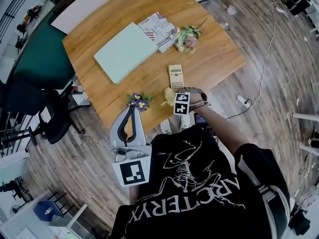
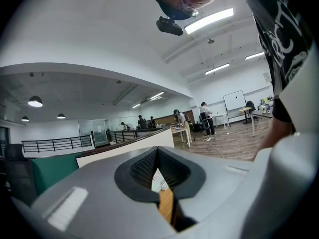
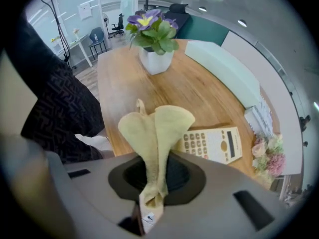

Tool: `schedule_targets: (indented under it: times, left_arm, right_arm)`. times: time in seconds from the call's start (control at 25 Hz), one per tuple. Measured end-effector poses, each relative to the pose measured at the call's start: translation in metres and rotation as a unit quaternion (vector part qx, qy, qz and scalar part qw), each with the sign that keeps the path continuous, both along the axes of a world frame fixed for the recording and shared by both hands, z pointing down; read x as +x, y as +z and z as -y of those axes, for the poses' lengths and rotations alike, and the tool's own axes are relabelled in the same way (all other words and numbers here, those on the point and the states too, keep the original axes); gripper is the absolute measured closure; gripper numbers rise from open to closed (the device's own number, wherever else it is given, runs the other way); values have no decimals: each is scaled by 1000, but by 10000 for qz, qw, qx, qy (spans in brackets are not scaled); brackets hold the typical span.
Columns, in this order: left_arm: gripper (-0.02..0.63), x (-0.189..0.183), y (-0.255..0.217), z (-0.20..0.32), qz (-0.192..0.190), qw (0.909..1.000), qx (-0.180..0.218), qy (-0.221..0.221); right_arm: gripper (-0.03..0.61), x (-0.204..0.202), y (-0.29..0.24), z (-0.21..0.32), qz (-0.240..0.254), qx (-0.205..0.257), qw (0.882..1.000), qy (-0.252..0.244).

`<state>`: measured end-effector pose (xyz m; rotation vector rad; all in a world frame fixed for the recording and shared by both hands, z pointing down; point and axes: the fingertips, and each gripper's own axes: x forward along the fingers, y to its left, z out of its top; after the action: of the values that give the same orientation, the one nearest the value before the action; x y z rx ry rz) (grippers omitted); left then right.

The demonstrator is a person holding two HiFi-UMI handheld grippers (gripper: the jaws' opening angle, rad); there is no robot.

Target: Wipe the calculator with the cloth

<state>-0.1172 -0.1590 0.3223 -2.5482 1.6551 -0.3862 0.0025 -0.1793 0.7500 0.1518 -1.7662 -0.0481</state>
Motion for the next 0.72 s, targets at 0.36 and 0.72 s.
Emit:
schedule_targets:
  times: [0.36, 0.72]
  left_arm:
    - [604, 4, -1, 7, -11, 9997, 48, 235]
    - [604, 24, -10, 26, -109, 9982, 228, 538]
  right_arm:
    - [522, 18, -74, 21, 1507, 346, 9751, 1590]
    - [522, 113, -340, 40, 4487, 2100, 8184, 2912]
